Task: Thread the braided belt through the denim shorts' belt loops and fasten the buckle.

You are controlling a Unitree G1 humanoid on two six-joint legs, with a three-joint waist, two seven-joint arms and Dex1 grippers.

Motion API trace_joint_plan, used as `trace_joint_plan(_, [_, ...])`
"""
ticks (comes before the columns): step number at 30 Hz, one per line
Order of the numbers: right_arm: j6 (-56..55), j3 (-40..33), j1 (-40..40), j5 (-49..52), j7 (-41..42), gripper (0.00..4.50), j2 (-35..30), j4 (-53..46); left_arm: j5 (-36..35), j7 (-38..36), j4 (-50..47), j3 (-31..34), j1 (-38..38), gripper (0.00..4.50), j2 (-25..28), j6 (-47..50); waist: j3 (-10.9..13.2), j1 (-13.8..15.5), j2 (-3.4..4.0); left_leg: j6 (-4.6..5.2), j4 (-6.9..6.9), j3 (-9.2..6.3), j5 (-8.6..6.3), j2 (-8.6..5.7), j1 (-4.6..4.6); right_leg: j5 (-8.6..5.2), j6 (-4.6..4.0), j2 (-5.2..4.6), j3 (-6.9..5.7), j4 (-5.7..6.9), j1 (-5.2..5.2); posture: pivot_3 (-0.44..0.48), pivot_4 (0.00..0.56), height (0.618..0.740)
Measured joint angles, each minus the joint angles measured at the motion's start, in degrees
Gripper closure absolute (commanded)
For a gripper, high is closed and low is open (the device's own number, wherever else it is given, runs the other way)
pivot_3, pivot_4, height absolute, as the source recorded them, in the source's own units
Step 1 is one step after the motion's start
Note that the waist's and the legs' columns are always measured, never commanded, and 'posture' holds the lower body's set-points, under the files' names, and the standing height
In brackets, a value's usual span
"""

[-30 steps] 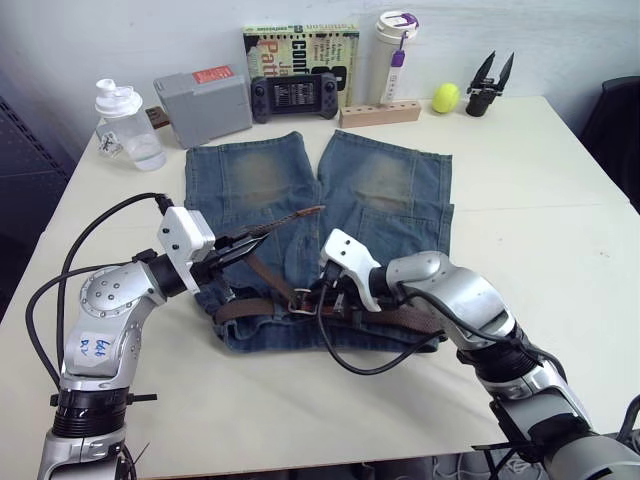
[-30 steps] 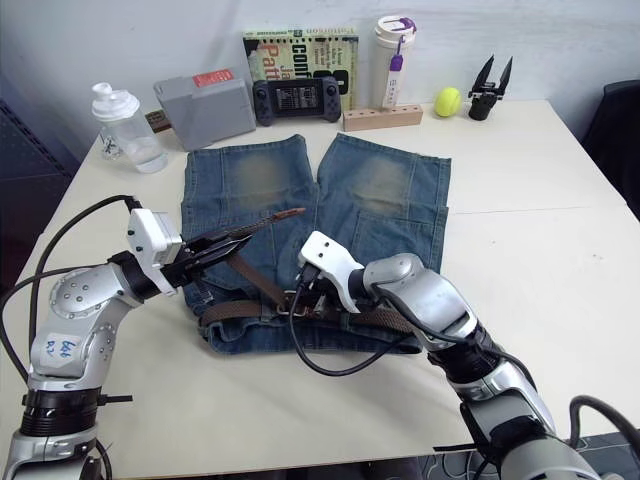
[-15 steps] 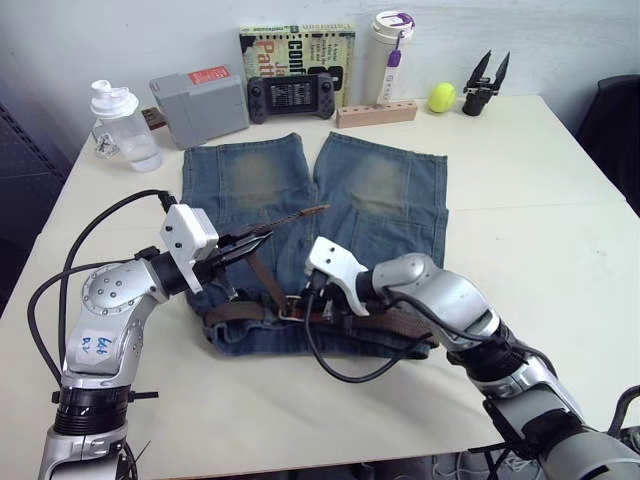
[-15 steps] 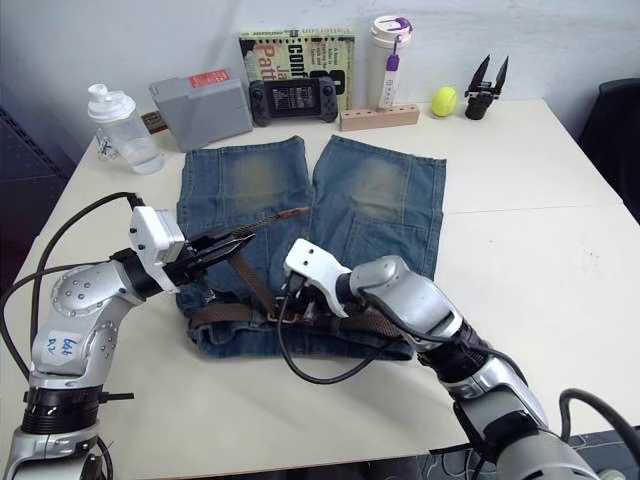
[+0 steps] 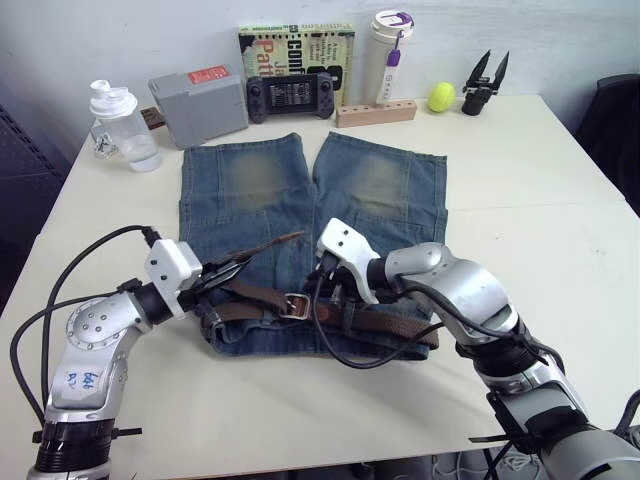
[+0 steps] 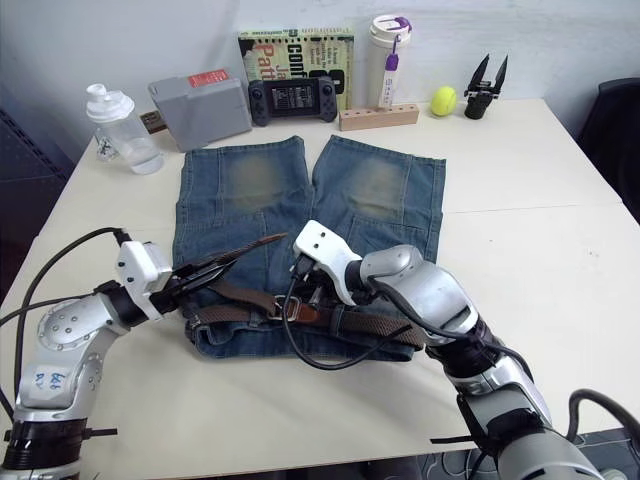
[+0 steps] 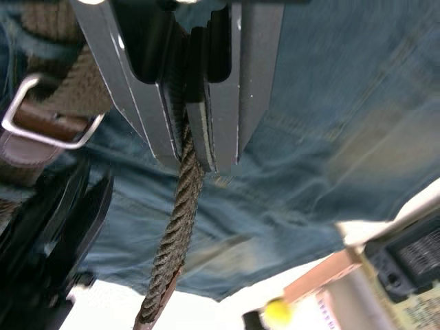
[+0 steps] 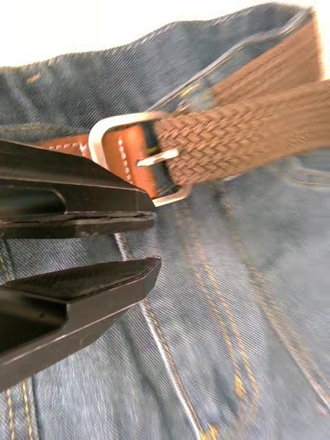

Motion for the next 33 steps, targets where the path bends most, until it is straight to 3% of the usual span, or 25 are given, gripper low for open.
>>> trace_joint_plan(10, [3.6, 3.1, 2.3, 3.6, -4.8, 3.64, 5.7, -3.4, -0.9, 0.6, -0.8, 0.4, 0.6, 4.5, 0.4, 0.6, 0.0, -0.3, 0.01, 0.0, -0.02, 0.0, 0.0, -0.02, 0.01, 0.0, -0.01, 0.0, 0.01, 0.02, -0.01, 0.0, 0.15, 0.726])
trace_joint_plan(16, [1.0, 4.3, 2.3, 3.0, -5.6, 3.64, 4.4, 1.4, -1.0, 0.6, -0.9, 0.3, 0.6, 4.5, 0.4, 0.7, 0.0, -0.3, 0.01, 0.0, -0.02, 0.02, 0.0, -0.02, 0.01, -0.01, -0.01, 0.01, 0.01, 0.02, -0.01, 0.0, 0.15, 0.726])
trace_joint_plan(24, [0.7, -0.3, 2.3, 3.8, -5.6, 3.64, 3.2, 2.2, -1.0, 0.7, -1.0, -0.3, 0.6, 4.5, 0.4, 0.7, 0.0, -0.4, 0.01, 0.0, -0.03, 0.03, 0.0, -0.01, 0.01, 0.0, -0.01, 0.02, 0.01, 0.01, -0.01, 0.0, 0.15, 0.726])
trace_joint_plan(33, [-0.4, 3.1, 2.8, 3.2, -6.1, 3.64, 4.0, 3.4, -1.0, 0.9, -1.0, -0.5, 0.4, 4.5, 0.4, 0.7, 0.0, -0.4, 0.02, 0.0, -0.03, 0.03, 0.0, -0.01, 0.01, 0.0, -0.01, 0.01, 0.01, 0.01, -0.01, 0.0, 0.15, 0.726])
